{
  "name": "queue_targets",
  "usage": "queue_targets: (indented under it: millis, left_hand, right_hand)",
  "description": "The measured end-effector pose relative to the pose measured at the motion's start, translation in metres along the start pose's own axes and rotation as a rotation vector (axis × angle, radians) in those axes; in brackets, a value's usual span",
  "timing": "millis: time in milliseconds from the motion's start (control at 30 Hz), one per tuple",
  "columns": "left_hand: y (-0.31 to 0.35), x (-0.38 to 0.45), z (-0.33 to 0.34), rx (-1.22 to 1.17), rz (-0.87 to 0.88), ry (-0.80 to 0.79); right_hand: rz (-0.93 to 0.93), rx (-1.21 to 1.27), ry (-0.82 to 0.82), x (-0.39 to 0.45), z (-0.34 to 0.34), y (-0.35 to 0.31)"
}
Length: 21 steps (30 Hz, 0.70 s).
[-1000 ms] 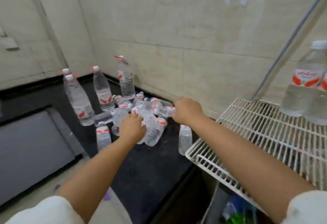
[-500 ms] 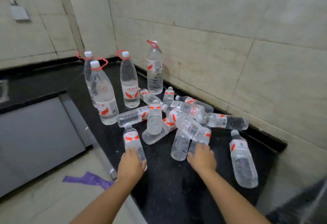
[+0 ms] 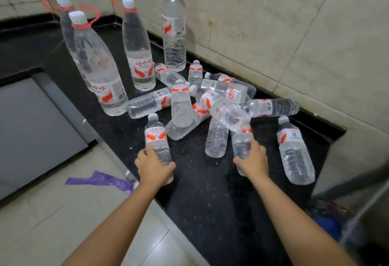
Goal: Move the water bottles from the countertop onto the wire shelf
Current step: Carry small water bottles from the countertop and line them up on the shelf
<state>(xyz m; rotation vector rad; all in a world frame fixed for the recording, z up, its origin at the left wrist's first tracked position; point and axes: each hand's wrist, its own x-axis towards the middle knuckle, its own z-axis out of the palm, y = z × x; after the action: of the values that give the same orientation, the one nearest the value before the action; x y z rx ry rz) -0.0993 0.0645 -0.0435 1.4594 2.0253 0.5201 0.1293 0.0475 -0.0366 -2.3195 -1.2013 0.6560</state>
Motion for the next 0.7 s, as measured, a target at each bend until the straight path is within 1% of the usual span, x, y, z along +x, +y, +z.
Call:
queue_targets:
  millis: [100, 267, 367, 467, 533, 600, 700]
  left_hand:
    - [-0.012, -0.02, -0.003, -0.022, 0.024, -0.032]
    - [-0.032, -0.071, -0.004, 0.02, 0.084, -0.109]
    - [-0.036, -0.102, -0.006, 0.108, 0.165, -0.204]
    - [-0.032, -0.114, -0.007, 0.255, 0.246, -0.24]
    - [-0.019, -0.108, -0.004, 0.367, 0.229, -0.225]
    - [0.0, -0.097, 0.002, 0.461, 0.176, -0.199]
    - [0.018, -0.085, 0.014, 0.495, 0.095, -0.143]
  right_hand:
    - [-0.008, -0.046, 0.002, -0.037, -0.009, 0.024]
    - [-0.02, -0.244, -0.074, -0.101, -0.018, 0.053]
    - [-0.018, -0.342, -0.106, -0.126, -0.025, 0.061]
    - [0.002, -0.343, -0.075, -0.123, -0.03, 0.054]
    - [0.019, -0.337, -0.07, -0.11, -0.028, 0.042]
    - [0.042, -0.381, -0.091, -0.095, -0.023, 0.029]
    - [0.122, -0.391, -0.075, -0.082, -0.011, 0.017]
